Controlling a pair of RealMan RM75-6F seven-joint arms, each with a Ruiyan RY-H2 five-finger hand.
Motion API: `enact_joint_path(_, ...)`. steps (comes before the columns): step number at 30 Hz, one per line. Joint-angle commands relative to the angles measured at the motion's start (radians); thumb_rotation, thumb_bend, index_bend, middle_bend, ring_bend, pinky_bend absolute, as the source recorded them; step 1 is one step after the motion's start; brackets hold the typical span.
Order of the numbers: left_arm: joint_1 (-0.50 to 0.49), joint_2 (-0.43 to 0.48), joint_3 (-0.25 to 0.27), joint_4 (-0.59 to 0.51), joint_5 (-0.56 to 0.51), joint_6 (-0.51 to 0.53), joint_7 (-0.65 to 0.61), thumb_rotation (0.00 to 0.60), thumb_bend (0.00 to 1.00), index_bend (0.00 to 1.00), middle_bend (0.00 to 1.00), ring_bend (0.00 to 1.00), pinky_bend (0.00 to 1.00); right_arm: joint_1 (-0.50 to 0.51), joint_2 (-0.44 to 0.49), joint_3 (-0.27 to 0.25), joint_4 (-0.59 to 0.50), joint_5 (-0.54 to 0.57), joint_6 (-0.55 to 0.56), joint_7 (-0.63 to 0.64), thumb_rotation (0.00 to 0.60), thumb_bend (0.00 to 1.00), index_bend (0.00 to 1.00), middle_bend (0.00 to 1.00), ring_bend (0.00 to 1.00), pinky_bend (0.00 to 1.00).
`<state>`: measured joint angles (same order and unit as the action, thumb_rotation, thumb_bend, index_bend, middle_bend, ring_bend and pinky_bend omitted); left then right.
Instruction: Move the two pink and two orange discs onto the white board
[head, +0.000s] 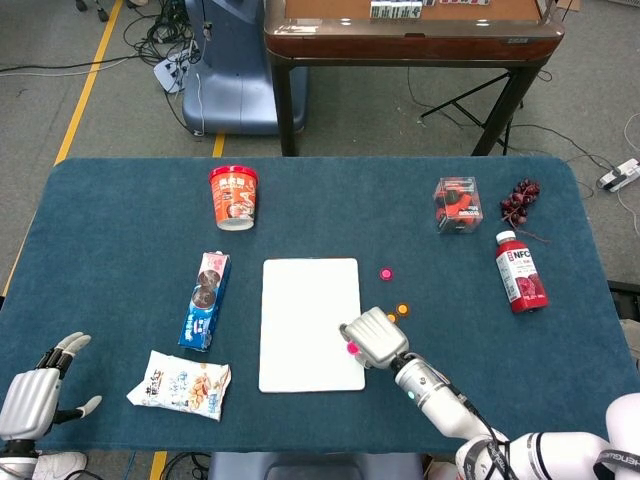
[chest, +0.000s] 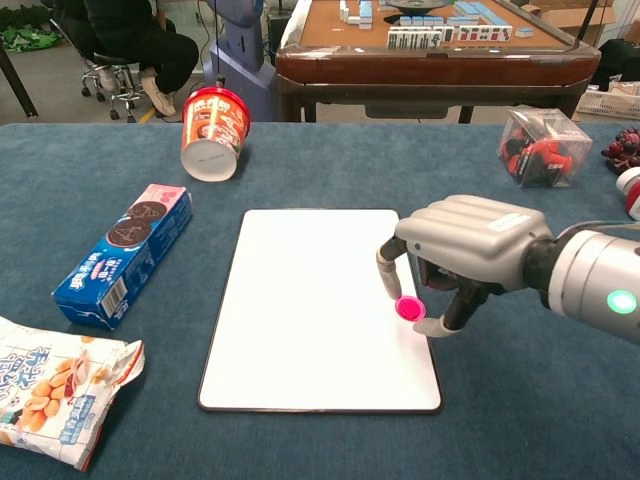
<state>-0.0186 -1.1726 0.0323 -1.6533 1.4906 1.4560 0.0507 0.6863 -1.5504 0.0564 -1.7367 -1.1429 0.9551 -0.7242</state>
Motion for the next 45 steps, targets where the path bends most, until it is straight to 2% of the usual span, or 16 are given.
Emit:
enact_joint_path(1, 0.002, -0.001, 0.002, 0.003, 0.001, 0.001, -0.004, 0.600, 0.09, 0.20, 0.16, 0.21, 0.61, 0.014, -0.022, -0.004, 0.011, 0.010, -0.006, -0.018, 0.600, 0.26, 0.49, 1.00, 1.00, 1.00)
enact_joint_path(7, 0.005, -0.009, 0.005, 0.014, 0.000, -0.001, -0.011, 0.600, 0.09, 0.20, 0.16, 0.21, 0.61, 0.027, -0.039, -0.004, 0.028, 0.029, 0.000, -0.027, 0.600, 0.03, 0.34, 1.00, 1.00, 1.00)
enact_joint_path(10, 0.006, -0.013, 0.006, 0.016, 0.000, -0.002, -0.012, 0.600, 0.09, 0.20, 0.16, 0.21, 0.61, 0.031, -0.035, -0.003, 0.032, 0.037, 0.002, -0.020, 0.600, 0.00, 0.30, 1.00, 1.00, 1.00)
enact_joint_path(14, 0.007, -0.019, 0.008, 0.019, 0.003, -0.003, -0.011, 0.600, 0.09, 0.20, 0.16, 0.21, 0.61, 0.032, -0.030, 0.006, 0.040, 0.044, 0.012, -0.003, 0.600, 0.00, 0.28, 1.00, 1.00, 1.00)
enact_joint_path(17, 0.007, -0.021, 0.008, 0.021, 0.005, -0.001, -0.012, 0.600, 0.09, 0.20, 0.16, 0.21, 0.61, 0.031, -0.016, 0.025, 0.050, 0.053, 0.029, 0.018, 0.600, 0.04, 0.28, 1.00, 1.00, 1.00)
enact_joint_path(20, 0.007, -0.021, 0.006, 0.021, 0.005, 0.000, -0.015, 0.600, 0.09, 0.20, 0.16, 0.21, 0.61, 0.033, 0.003, 0.049, 0.065, 0.071, 0.042, 0.033, 0.600, 0.15, 0.28, 1.00, 1.00, 1.00)
enact_joint_path(25, 0.006, -0.024, 0.005, 0.022, 0.009, 0.001, -0.019, 0.600, 0.09, 0.20, 0.16, 0.21, 0.61, 0.043, 0.028, 0.085, 0.098, 0.133, 0.042, 0.044, 0.600, 0.25, 0.29, 1.00, 1.00, 1.00)
enact_joint_path(30, 0.003, -0.028, 0.003, 0.025, 0.017, 0.004, -0.019, 0.600, 0.09, 0.20, 0.16, 0.21, 0.61, 0.060, 0.032, 0.104, 0.133, 0.192, 0.051, 0.016, 0.600, 0.27, 0.30, 1.00, 1.00, 1.00)
enact_joint_path(34, 0.003, -0.027, 0.000, 0.021, 0.020, 0.010, -0.023, 0.600, 0.09, 0.20, 0.16, 0.21, 0.61, 0.077, 0.020, 0.125, 0.166, 0.257, 0.065, -0.014, 0.600, 0.31, 0.31, 1.00, 1.00, 1.00)
enact_joint_path(45, 0.007, -0.031, 0.007, 0.028, 0.035, 0.018, -0.034, 0.600, 0.09, 0.21, 0.16, 0.21, 0.61, 0.147, -0.053, 0.150, 0.321, 0.413, 0.031, -0.082, 0.600, 0.30, 0.33, 1.00, 1.00, 1.00)
